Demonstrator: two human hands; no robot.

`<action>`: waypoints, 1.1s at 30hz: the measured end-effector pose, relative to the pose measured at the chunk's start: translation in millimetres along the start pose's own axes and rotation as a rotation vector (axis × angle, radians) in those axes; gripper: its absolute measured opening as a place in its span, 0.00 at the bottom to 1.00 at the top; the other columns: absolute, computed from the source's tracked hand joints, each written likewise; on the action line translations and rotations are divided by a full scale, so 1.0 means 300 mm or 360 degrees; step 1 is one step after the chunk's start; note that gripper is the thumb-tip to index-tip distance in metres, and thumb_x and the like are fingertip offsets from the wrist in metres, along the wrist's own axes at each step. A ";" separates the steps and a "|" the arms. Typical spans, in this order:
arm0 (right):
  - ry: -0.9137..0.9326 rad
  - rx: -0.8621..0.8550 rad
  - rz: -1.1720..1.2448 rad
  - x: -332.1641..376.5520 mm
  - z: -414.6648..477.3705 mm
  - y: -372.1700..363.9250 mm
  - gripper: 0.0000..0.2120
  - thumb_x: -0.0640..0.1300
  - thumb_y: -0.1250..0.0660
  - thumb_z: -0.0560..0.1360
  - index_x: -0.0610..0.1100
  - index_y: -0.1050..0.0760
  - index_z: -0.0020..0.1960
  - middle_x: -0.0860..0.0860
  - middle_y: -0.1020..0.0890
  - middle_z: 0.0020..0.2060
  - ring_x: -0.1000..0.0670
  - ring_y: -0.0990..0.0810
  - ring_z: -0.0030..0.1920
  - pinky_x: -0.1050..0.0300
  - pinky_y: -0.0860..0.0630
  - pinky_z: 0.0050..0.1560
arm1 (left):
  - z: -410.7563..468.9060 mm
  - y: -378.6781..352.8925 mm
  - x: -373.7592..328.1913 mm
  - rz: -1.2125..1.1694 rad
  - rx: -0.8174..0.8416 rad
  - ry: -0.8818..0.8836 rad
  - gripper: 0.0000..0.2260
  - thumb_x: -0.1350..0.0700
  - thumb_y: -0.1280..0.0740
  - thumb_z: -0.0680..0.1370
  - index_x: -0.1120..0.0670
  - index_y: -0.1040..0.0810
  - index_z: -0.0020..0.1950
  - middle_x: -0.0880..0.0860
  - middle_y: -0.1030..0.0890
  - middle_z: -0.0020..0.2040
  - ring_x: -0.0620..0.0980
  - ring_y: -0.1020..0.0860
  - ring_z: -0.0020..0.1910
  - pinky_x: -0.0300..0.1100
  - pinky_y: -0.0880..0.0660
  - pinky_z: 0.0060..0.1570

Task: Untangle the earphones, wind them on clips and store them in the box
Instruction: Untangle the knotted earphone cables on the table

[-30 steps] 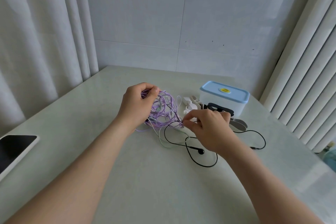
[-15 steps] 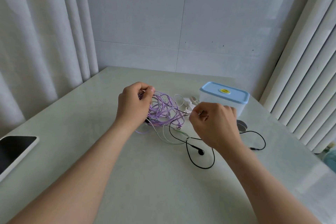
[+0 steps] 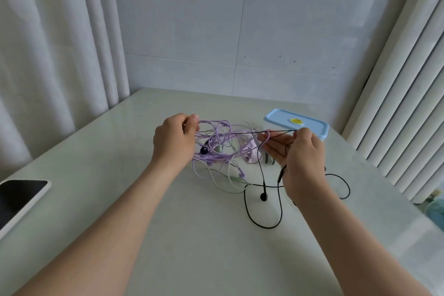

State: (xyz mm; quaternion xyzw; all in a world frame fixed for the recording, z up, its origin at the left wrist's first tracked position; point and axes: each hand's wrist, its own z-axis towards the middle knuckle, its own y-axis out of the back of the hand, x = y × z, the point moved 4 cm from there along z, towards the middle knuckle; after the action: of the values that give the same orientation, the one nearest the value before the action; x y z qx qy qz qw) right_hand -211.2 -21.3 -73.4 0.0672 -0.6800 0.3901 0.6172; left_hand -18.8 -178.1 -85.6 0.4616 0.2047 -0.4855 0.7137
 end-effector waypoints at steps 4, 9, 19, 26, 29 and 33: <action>-0.0102 -0.0042 0.0051 -0.007 0.001 0.008 0.18 0.38 0.55 0.82 0.33 0.28 0.54 0.35 0.13 0.43 0.38 0.11 0.43 0.47 0.14 0.44 | -0.010 -0.016 -0.010 0.0115 0.0224 0.0197 0.29 0.32 0.43 0.82 0.50 0.26 0.30 0.49 0.25 0.30 0.54 0.25 0.40 0.50 0.30 0.52; -0.0243 -0.0100 0.0327 -0.014 0.016 0.028 0.25 0.39 0.57 0.84 0.22 0.28 0.61 0.32 0.14 0.45 0.36 0.11 0.43 0.49 0.13 0.41 | -0.013 -0.029 0.000 0.0227 0.0265 0.0185 0.26 0.26 0.35 0.71 0.48 0.25 0.31 0.52 0.26 0.46 0.58 0.29 0.55 0.50 0.36 0.54; -0.0025 -0.0024 0.0050 0.014 -0.007 0.003 0.13 0.41 0.54 0.86 0.41 0.33 0.61 0.42 0.18 0.31 0.39 0.16 0.32 0.47 0.16 0.39 | -0.040 -0.032 -0.037 0.0352 0.0360 0.0062 0.13 0.47 0.39 0.78 0.43 0.20 0.60 0.49 0.32 0.69 0.56 0.35 0.72 0.49 0.41 0.68; 0.0091 0.0129 -0.0114 0.025 -0.027 -0.018 0.10 0.44 0.52 0.88 0.42 0.33 0.56 0.44 0.18 0.29 0.46 0.17 0.30 0.56 0.20 0.31 | -0.114 -0.045 -0.175 -0.0307 0.0764 -0.0562 0.11 0.50 0.38 0.74 0.45 0.15 0.39 0.44 0.14 0.53 0.40 0.19 0.56 0.36 0.27 0.58; 0.0119 0.0139 -0.0132 0.021 -0.014 -0.014 0.10 0.43 0.52 0.88 0.42 0.33 0.57 0.44 0.19 0.29 0.46 0.18 0.31 0.55 0.19 0.35 | -0.101 -0.073 -0.142 -0.0036 0.0578 -0.0641 0.20 0.39 0.36 0.78 0.51 0.24 0.32 0.46 0.20 0.37 0.45 0.21 0.37 0.44 0.25 0.42; 0.0125 0.0039 -0.0071 0.010 0.006 -0.008 0.11 0.44 0.50 0.88 0.43 0.32 0.52 0.48 0.26 0.27 0.45 0.21 0.31 0.43 0.17 0.49 | -0.079 -0.068 -0.114 -0.0059 0.0559 -0.0403 0.06 0.50 0.32 0.81 0.47 0.24 0.44 0.43 0.19 0.45 0.45 0.23 0.31 0.41 0.29 0.38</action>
State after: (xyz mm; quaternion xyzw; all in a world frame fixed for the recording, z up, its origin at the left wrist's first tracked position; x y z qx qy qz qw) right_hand -211.9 -22.8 -69.6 0.0744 -0.6489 0.3869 0.6510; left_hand -48.3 -142.7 -81.4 0.5105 0.0341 -0.5807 0.6332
